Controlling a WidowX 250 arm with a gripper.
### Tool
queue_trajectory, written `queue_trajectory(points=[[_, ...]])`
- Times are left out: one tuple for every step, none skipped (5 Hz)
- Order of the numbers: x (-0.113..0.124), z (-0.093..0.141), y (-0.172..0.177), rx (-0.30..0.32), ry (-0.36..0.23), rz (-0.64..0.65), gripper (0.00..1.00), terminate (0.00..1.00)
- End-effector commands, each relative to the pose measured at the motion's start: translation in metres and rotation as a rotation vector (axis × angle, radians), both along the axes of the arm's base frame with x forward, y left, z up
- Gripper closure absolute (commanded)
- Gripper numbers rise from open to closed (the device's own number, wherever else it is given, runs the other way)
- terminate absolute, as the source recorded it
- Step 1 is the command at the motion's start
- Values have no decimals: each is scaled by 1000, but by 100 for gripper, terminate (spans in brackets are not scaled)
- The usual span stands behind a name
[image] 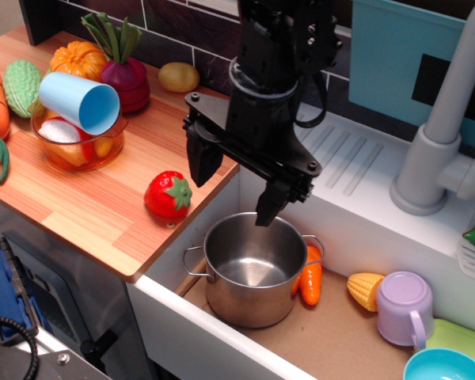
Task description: Put strawberry in pot
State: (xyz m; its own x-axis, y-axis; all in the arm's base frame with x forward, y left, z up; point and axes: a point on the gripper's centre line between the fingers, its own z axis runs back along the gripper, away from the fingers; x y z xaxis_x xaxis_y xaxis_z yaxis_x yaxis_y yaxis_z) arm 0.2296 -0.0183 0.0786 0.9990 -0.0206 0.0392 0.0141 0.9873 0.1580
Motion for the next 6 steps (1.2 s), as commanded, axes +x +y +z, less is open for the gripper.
queue_trajectory(points=[[0, 0, 0, 0, 0, 0, 0, 0], [6, 8, 19, 43, 3, -30, 0, 0], [12, 8, 40, 74, -16, -37, 0, 0], [9, 4, 66, 101, -36, -52, 0, 0], [7, -7, 83, 104, -81, -40, 0, 0], [7, -20, 93, 99, -106, -50, 0, 0]])
